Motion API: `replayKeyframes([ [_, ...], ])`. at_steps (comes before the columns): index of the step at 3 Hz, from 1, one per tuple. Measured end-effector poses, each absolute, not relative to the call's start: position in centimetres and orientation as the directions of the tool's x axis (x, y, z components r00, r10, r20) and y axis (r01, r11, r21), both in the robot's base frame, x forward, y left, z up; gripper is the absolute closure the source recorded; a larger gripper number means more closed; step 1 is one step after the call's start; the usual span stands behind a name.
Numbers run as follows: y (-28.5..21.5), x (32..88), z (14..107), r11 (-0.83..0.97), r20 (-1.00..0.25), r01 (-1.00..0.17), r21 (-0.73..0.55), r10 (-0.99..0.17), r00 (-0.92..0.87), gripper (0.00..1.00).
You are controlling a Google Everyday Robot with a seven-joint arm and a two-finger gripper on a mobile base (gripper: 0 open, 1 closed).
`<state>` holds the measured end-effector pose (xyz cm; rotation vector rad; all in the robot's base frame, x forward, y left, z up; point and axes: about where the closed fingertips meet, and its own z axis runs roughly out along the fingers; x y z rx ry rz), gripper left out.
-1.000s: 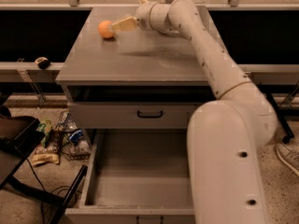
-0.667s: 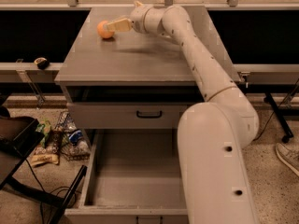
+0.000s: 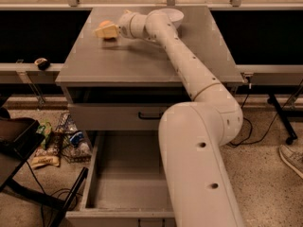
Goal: Place orange into middle drawer
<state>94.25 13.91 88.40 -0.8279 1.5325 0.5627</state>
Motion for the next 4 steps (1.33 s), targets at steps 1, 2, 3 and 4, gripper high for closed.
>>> replayKeyframes([
  [1,15.0,94.9,86.1,0.633,-0.970,-0.769,-0.085,-0.228,-0.081,0.15],
  [2,15.7,95.2,84.6,0.638,-0.956,-0.767,-0.070,-0.263,-0.132,0.38],
  [3,15.6,95.3,84.6,0.640,-0.954,-0.765,-0.067,-0.265,-0.137,0.62],
  [4,15.6,95.3,84.5,0.640,-0.954,-0.765,-0.067,-0.265,-0.137,0.85],
])
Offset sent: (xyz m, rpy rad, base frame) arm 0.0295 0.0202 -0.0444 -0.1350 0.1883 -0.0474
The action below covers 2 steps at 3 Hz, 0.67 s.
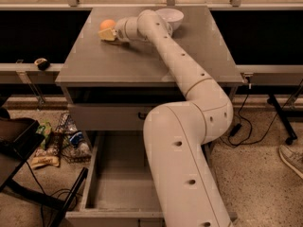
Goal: Place orange into middle drawer
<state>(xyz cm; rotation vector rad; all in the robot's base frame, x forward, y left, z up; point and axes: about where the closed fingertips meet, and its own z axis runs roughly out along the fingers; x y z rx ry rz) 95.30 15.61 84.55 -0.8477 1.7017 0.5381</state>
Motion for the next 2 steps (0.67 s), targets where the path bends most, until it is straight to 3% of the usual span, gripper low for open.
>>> replayKeyframes([
  [1,15.62,95.30,84.54,0.640,-0.954,-0.765,-0.067,-0.265,-0.137,1.00],
  [2,15.61,95.30,84.55,0.640,-0.954,-0.765,-0.067,-0.265,-0.137,1.00],
])
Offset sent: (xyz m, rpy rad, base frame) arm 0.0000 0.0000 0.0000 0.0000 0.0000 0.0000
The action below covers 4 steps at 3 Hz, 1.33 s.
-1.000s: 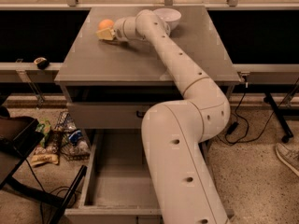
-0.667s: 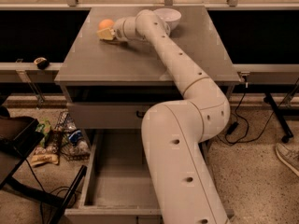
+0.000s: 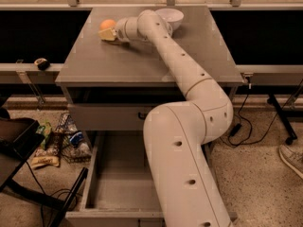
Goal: Place orange into middle drawer
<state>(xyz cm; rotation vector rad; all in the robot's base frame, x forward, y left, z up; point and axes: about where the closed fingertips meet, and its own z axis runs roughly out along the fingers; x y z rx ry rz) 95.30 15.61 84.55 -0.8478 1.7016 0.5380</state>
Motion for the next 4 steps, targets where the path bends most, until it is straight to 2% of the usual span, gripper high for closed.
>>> replayKeyframes([
  [1,12.2,94.5,88.5,0.669,-0.955,-0.730,-0.139,-0.285,-0.079,1.00],
  [2,7.4,92.0,96.6,0.729,-0.960,-0.646,-0.227,-0.280,0.021,1.00],
  [3,0.3,86.6,105.9,0.800,-0.966,-0.541,-0.259,-0.229,0.124,1.00],
  [4,-5.0,78.1,113.0,0.843,-0.969,-0.483,-0.239,-0.180,0.167,1.00],
])
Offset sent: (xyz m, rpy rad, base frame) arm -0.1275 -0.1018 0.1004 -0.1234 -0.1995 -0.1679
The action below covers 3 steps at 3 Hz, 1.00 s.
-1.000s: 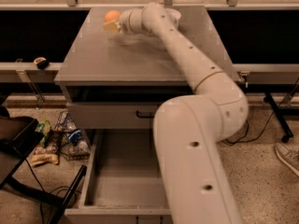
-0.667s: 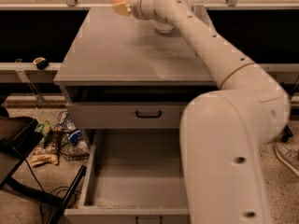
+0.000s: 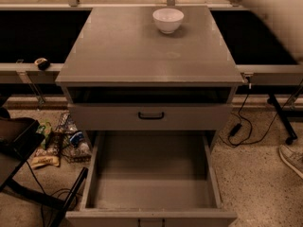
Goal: Place orange into middle drawer
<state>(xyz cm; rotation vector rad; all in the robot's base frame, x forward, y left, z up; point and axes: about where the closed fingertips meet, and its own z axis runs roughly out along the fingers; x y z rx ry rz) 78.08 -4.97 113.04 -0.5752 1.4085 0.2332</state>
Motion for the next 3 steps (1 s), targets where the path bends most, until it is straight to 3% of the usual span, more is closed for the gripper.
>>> replayKeyframes([
  [1,-6.0,68.6,115.2,0.847,-0.986,-0.506,-0.164,-0.131,0.099,1.00],
  [2,-3.4,62.1,110.0,0.815,-0.993,-0.576,-0.066,-0.110,-0.041,1.00],
  [3,-4.3,57.9,99.7,0.808,-0.965,-0.585,0.068,-0.095,-0.243,1.00],
])
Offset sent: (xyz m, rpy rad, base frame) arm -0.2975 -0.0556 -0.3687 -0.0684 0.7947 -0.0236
